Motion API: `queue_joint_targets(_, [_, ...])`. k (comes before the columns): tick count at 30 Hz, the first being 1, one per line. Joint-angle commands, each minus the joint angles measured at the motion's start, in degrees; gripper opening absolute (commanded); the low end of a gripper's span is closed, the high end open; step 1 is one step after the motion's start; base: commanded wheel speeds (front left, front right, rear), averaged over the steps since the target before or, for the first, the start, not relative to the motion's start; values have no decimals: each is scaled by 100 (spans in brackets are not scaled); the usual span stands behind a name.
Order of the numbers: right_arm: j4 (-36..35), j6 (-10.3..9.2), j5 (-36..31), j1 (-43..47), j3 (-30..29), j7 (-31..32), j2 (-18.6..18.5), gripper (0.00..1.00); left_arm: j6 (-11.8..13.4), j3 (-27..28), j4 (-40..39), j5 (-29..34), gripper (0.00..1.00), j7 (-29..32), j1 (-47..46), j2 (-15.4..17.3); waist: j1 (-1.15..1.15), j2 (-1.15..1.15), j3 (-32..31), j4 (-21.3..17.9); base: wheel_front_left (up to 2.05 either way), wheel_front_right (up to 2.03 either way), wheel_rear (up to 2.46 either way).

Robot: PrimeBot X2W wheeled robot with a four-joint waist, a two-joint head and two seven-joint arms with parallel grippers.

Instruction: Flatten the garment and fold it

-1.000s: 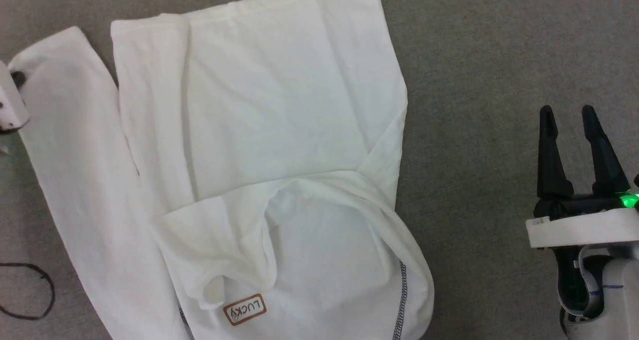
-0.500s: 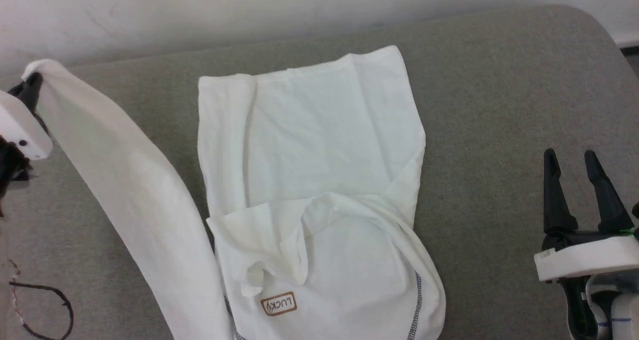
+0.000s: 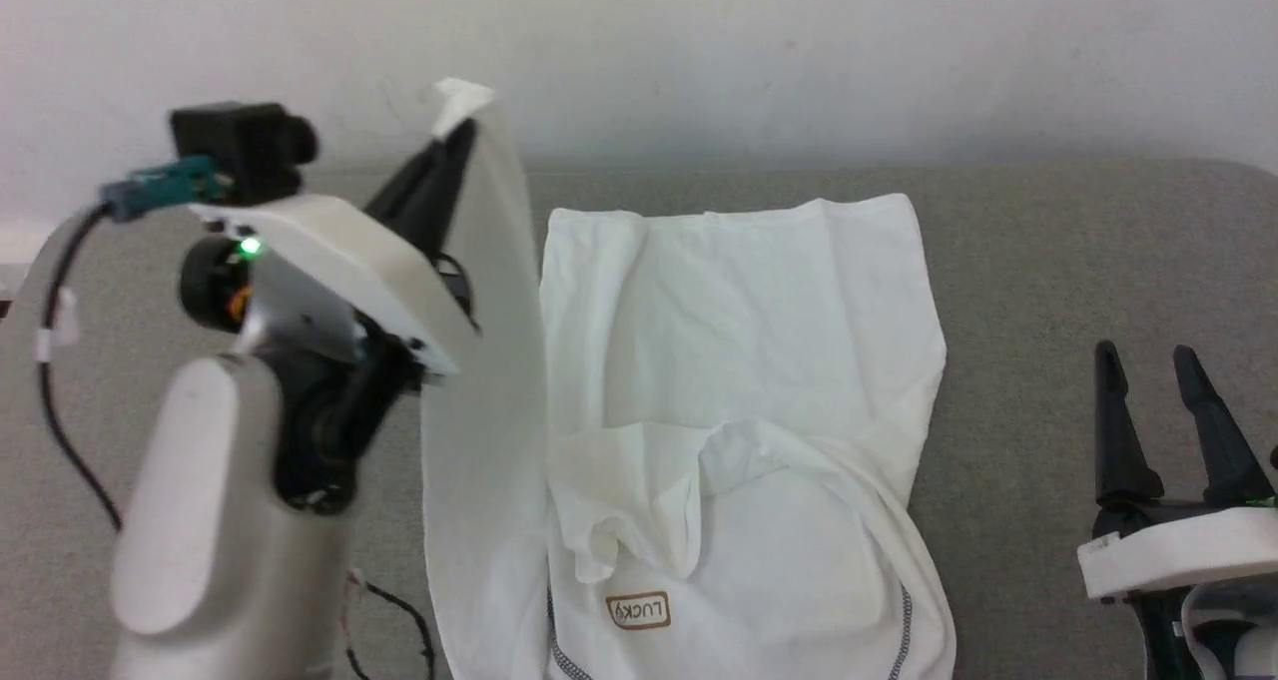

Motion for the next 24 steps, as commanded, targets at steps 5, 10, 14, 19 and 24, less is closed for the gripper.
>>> queue_joint_targets(5, [-48,-5,77,-9,12,12,16,100,182,-764,-1,267,0,-92,213,-693,1,0,-31,20,0,0,0])
queue_joint_targets(10, [-46,-5,110,-84,12,0,16,100,264,-1684,550,523,0,-350,405,-1039,1,0,154,-248,0,0,0])
queue_joint_targets(14, [-45,-5,136,-155,-48,-28,16,100,319,-2487,1062,534,0,-581,627,-1120,1,0,380,-461,0,0,0])
queue_joint_targets(19, [13,-5,174,-232,-79,-50,16,100,322,-3407,1683,399,0,-842,715,-1132,1,0,654,-629,0,0,0])
queue_joint_targets(24, [167,-5,204,-298,10,-54,16,100,356,-4153,2065,55,0,-1099,646,-1133,1,0,811,-698,0,0,0])
